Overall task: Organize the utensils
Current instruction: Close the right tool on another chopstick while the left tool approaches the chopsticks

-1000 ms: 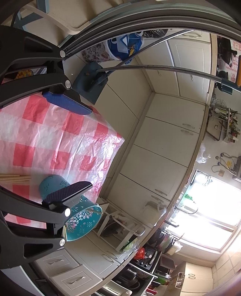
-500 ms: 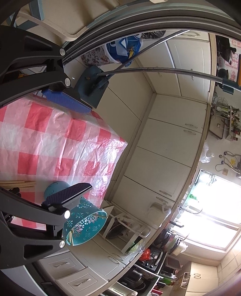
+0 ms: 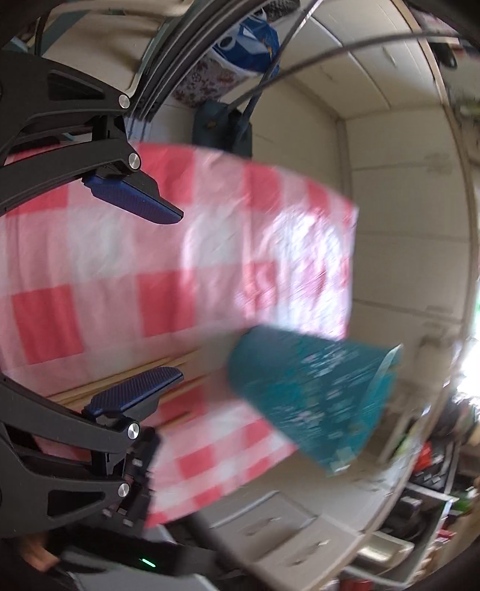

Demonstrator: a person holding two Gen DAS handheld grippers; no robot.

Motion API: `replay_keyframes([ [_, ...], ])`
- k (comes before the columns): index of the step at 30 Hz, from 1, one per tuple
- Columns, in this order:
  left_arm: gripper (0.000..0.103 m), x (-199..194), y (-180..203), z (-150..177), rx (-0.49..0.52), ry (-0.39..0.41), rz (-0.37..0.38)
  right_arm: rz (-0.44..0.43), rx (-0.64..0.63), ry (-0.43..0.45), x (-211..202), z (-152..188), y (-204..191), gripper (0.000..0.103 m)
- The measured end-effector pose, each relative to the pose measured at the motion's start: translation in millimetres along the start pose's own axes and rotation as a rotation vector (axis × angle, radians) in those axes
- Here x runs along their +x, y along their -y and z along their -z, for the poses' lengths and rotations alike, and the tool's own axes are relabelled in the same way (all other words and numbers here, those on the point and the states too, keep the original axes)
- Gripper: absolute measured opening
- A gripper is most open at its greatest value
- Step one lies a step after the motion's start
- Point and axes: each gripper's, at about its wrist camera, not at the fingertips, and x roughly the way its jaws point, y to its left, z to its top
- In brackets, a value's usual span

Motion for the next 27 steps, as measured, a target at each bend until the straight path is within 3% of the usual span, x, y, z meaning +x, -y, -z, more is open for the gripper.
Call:
replay_keyframes([
  [7,0.076,30,38,26,0.124,-0.087,-0.015,-0.034,0.000,0.020,-2,3,5,0.006],
  [13,0.076,46,45,33,0.152,-0.135,-0.052,-0.072,0.009,0.026,-3,5,10,0.006],
  [19,0.076,49,48,32,0.167,-0.134,-0.052,-0.092,0.017,0.026,-4,5,15,0.006],
  [27,0.052,50,56,30,0.173,-0.142,0.025,-0.095,0.018,0.030,-5,6,16,0.006],
])
